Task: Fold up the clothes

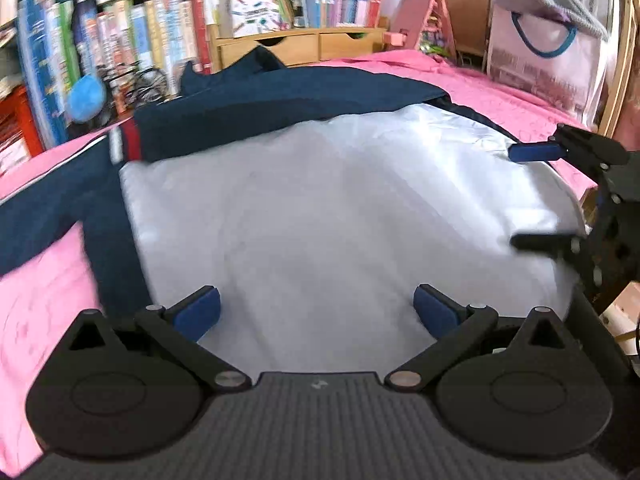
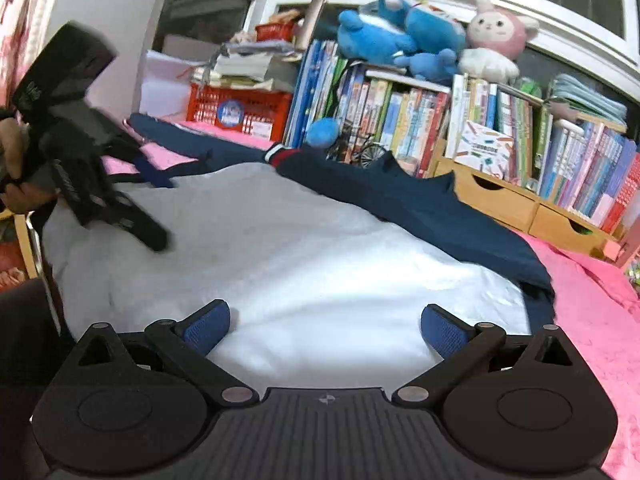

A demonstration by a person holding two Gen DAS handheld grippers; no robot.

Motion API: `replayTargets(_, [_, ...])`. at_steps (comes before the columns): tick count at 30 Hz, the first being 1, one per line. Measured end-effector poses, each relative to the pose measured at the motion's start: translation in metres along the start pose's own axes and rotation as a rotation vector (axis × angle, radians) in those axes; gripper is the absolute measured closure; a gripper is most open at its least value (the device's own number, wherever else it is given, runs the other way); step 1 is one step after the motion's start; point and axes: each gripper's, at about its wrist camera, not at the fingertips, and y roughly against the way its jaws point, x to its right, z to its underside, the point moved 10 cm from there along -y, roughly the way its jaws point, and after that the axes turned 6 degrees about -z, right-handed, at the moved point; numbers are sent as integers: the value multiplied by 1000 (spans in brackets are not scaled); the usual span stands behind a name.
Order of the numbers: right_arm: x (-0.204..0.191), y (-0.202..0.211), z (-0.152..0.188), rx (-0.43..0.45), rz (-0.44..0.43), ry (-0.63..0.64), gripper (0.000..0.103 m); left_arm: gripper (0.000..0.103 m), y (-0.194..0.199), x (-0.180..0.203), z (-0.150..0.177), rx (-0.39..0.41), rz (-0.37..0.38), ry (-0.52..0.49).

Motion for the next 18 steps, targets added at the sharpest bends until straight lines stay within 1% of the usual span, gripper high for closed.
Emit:
replayTargets(3, [44, 17, 17, -37, 90, -103, 0, 0, 12, -8, 11, -3, -34, 25])
replayTargets(5, [75, 37, 27, -63, 241, -142, 0, 0, 19, -13, 17, -5, -60, 46])
replayTargets(6, [81, 48, 32, -67, 277, -154, 0, 0, 22, -16, 19, -6, -73, 56])
replayTargets(8, [86, 72, 44, -71, 313, -182, 0, 0, 29, -17, 22, -9, -98, 75])
replayTargets(9, [83, 80, 50, -77, 313, -187, 0, 0, 32, -17, 23, -15, -105, 82])
replayTargets(12, [58, 92, 68, -121, 259, -150, 0, 0, 39, -18, 30, -34, -117, 98])
replayTargets(13, [48, 90, 74, -134, 224, -141, 1, 0, 41, -17, 33, -44, -120, 95])
replayTargets(15, [25, 84, 85, -141, 130, -152, 3, 0, 43, -15, 37, -65, -130, 89])
replayTargets(17, [4, 74, 87, -104, 15, -208, 7, 0, 44, -13, 41, -85, -144, 86])
replayTargets(18, [-3, 68, 87, -88, -37, -236, 12, 0, 44, -12, 43, -95, -152, 85])
